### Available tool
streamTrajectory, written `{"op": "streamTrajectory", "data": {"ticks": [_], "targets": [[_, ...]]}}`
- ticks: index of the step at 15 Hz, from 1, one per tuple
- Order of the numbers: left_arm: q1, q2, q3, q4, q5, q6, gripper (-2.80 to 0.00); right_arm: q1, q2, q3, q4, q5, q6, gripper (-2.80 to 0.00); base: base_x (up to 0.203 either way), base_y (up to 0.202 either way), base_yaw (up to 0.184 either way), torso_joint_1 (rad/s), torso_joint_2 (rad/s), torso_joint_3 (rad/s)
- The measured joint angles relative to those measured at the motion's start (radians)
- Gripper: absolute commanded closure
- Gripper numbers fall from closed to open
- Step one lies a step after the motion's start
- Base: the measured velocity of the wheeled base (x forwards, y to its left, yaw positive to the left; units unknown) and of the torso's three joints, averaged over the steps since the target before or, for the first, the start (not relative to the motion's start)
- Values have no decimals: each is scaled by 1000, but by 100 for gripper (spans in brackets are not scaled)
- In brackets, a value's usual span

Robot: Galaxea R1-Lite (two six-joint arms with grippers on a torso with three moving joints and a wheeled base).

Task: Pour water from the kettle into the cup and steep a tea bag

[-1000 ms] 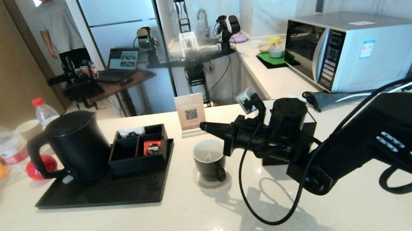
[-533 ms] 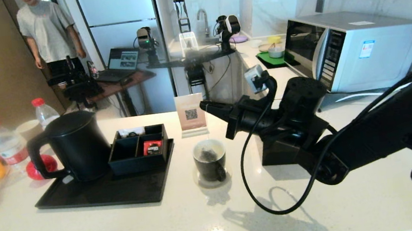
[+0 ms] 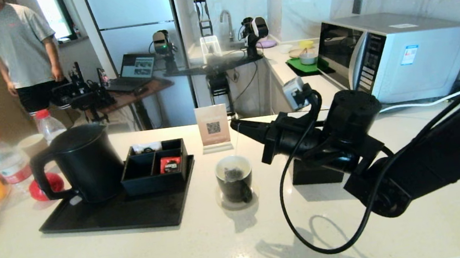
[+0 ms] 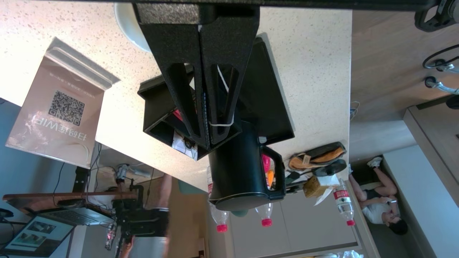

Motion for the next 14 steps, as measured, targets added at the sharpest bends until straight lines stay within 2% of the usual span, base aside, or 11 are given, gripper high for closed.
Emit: {"op": "streamTrajectory", "data": {"ticks": [14], "targets": [[0,0,0,0,0,0,0,-6,-24,27,-2,-1,0,0,0,0,0,0,0,0]]}}
